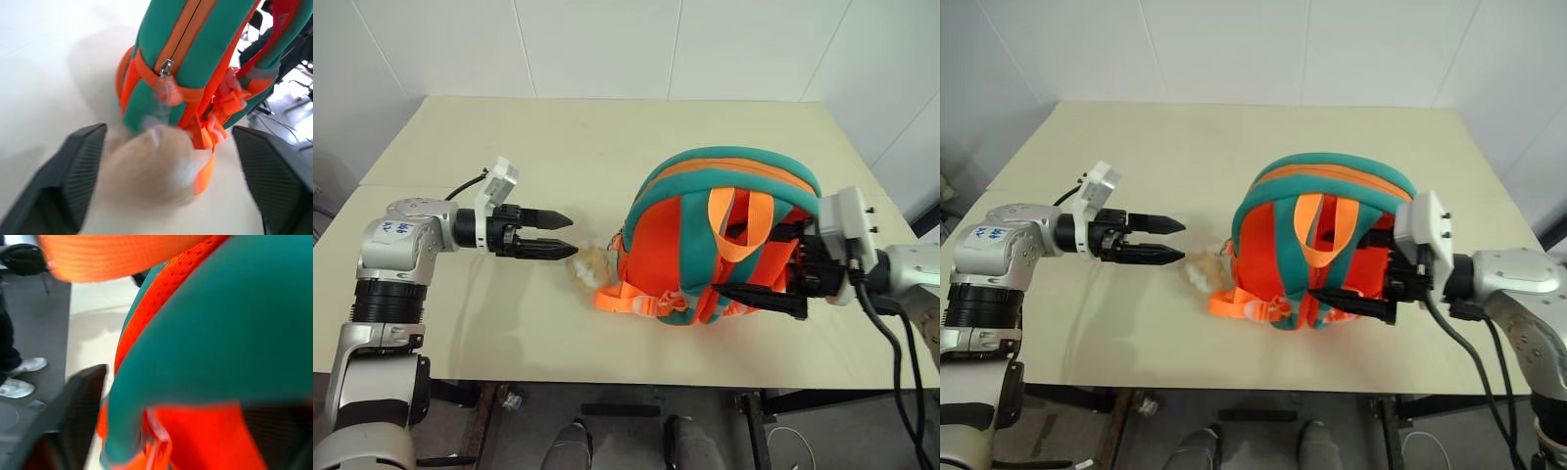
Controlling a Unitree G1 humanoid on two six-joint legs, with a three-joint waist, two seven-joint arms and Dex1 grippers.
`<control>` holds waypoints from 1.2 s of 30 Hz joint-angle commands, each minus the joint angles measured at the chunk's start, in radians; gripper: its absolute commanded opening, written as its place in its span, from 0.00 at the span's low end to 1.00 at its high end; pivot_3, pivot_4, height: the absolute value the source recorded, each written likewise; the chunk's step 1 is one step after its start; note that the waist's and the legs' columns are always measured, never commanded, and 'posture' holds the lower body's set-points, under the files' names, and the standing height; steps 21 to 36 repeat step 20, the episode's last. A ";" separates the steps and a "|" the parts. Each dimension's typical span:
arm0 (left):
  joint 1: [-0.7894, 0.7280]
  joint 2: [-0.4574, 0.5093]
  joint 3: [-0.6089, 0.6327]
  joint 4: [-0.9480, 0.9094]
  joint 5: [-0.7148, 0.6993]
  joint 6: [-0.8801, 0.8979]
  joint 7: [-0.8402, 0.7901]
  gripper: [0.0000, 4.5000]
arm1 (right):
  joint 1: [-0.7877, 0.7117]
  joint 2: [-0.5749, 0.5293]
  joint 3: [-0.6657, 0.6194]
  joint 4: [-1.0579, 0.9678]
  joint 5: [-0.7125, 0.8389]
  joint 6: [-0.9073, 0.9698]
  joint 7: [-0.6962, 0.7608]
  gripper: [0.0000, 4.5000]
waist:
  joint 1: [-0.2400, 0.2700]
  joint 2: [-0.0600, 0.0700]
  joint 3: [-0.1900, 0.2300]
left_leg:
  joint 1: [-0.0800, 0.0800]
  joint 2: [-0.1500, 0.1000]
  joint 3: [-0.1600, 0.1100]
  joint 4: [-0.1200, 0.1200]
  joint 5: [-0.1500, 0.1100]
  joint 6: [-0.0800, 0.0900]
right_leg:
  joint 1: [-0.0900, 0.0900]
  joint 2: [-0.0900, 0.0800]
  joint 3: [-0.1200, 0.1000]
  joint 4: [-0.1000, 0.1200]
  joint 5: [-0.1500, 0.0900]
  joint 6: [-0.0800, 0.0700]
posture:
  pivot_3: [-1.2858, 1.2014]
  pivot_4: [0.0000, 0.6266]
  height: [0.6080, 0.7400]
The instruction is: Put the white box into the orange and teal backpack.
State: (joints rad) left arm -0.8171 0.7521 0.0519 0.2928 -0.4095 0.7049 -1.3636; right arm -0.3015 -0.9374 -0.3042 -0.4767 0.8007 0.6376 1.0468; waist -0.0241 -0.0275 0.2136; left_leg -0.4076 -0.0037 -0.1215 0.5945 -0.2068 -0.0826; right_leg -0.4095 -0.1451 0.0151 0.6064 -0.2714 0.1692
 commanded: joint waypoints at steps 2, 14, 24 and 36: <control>0.020 0.008 0.085 -0.011 -0.027 -0.102 0.041 0.99 | 0.096 -0.070 -0.126 0.023 -0.046 -0.063 0.078 1.00 | 0.007 0.000 0.000 | 0.000 0.000 0.000 0.000 0.000 0.000 | 0.000 0.000 0.000 0.000 0.000 0.000 | 0.52 0.24 1.00; -0.032 -0.041 0.194 0.209 -0.120 -0.344 -0.086 0.99 | 0.263 -0.170 -0.386 0.340 -0.236 -0.269 0.214 1.00 | 0.019 0.000 0.000 | 0.001 0.001 0.003 0.002 0.000 0.000 | 0.002 0.000 0.000 -0.004 0.001 -0.001 | 0.52 0.24 1.00; -0.048 -0.058 0.203 0.243 -0.145 -0.365 -0.128 0.99 | 0.286 -0.124 -0.418 0.353 -0.221 -0.288 0.193 1.00 | 0.020 0.000 0.000 | 0.001 0.001 0.004 0.002 0.000 0.000 | 0.002 0.000 0.000 -0.004 0.001 -0.001 | 0.52 0.24 1.00; -0.048 -0.058 0.203 0.243 -0.145 -0.365 -0.128 0.99 | 0.286 -0.124 -0.418 0.353 -0.221 -0.288 0.193 1.00 | 0.020 0.000 0.000 | 0.001 0.001 0.004 0.002 0.000 0.000 | 0.002 0.000 0.000 -0.004 0.001 -0.001 | 0.52 0.24 1.00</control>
